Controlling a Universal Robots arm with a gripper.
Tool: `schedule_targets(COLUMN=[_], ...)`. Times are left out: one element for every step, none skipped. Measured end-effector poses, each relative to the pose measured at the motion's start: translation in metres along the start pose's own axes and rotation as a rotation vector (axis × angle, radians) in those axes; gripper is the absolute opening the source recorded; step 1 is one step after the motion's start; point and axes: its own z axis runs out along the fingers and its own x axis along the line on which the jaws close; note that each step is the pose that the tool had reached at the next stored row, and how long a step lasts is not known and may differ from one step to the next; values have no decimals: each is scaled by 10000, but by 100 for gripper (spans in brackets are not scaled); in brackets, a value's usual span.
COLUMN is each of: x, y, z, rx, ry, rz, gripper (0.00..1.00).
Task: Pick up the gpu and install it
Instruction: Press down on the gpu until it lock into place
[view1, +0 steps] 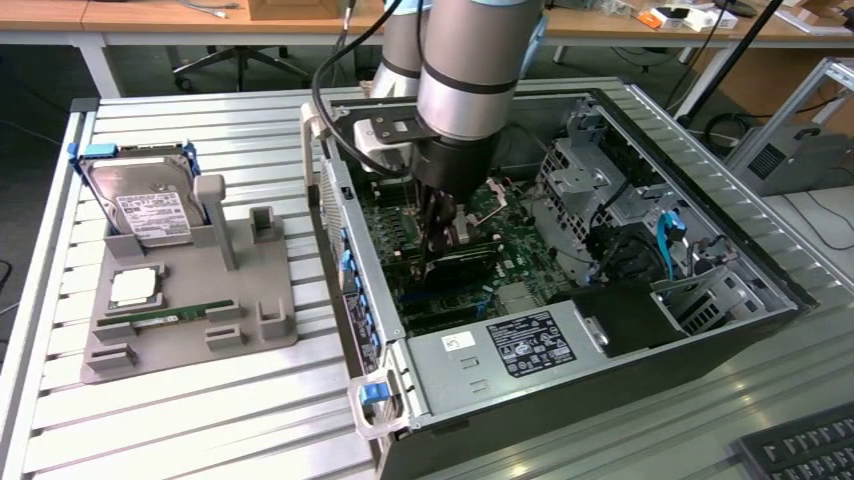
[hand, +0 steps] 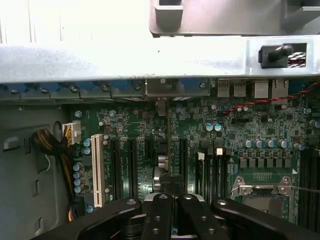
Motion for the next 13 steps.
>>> schedule_targets(x=[0, -1, 0, 0, -1, -1, -1, -1, -1, -1, -1, -1, -1], y=[3, 7, 12, 22, 27, 36, 44, 49, 59, 65, 73, 80, 85], z=[5, 9, 13, 19, 22, 28, 31, 33, 37, 39, 43, 46, 48], rx=[0, 0, 0, -1, -2, -1, 0, 0, 0, 0, 2, 2, -1], ry=[0, 1, 2, 5, 6, 4, 4, 4, 4, 4, 4, 5, 6], rz=[0, 0, 0, 0, 1, -1, 0, -1, -1, -1, -1, -2, -2], gripper=[11, 11, 11, 11, 11, 11, 11, 11, 11, 11, 11, 11, 11])
